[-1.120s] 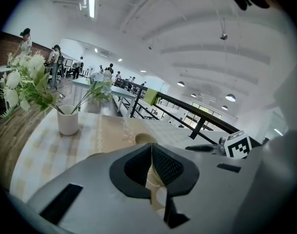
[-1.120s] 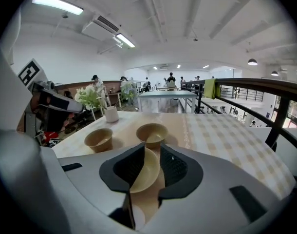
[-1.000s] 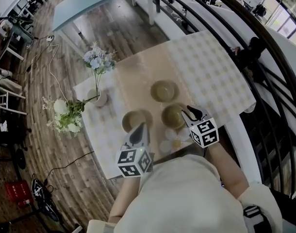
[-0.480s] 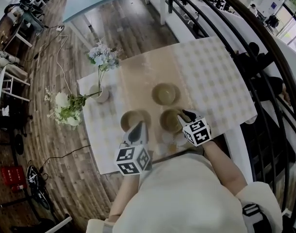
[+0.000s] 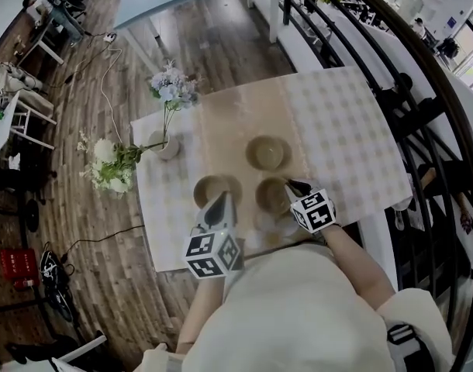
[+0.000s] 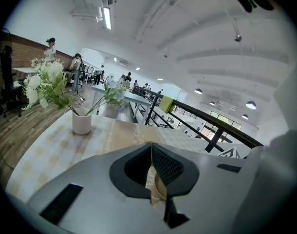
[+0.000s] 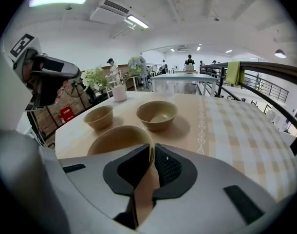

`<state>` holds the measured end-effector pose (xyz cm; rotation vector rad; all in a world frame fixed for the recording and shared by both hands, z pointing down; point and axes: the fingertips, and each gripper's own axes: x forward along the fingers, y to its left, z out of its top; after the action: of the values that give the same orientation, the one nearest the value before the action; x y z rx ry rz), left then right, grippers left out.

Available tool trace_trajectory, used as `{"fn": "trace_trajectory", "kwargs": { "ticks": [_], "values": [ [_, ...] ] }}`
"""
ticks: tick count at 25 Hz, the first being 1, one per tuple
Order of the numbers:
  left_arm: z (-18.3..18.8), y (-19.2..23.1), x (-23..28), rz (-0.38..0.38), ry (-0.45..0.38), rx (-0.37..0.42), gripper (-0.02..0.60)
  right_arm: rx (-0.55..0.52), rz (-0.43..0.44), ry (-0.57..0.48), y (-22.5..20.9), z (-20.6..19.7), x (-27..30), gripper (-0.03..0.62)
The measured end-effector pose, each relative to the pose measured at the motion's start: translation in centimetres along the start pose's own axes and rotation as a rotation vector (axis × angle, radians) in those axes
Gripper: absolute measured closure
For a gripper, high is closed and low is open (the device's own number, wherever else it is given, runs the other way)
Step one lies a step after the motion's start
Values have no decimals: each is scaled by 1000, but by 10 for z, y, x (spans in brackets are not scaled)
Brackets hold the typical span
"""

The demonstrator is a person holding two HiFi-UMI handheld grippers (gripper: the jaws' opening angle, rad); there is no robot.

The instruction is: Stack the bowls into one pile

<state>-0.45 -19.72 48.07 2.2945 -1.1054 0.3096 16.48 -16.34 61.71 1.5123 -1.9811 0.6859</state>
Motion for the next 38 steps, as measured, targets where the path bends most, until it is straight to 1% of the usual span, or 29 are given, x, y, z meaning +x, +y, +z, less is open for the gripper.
{"fn": "trace_trajectory", "kwargs": {
  "ticks": [1,12,21,25,31,38],
  "values": [
    [0,0,0,7,-4,-3,577,0,4,-2,0,1,0,571],
    [-5,3,-7,65,-23,-18,577,-14,74,-48,7,14,-7,585],
    [-6,-6,-4,74,-30,-18,577,-52,113,-101,12,39,-24,589],
    [-9,-7,-2,74,-34,-20,577,-48,133,-130,15,51,-30,589],
    [-11,-7,2,84,-35,-19,577,-60,148,-188,10,78,-35,589],
    [-11,-6,5,101,-36,-22,577,-76,140,-227,-4,104,-34,589]
  ]
}}
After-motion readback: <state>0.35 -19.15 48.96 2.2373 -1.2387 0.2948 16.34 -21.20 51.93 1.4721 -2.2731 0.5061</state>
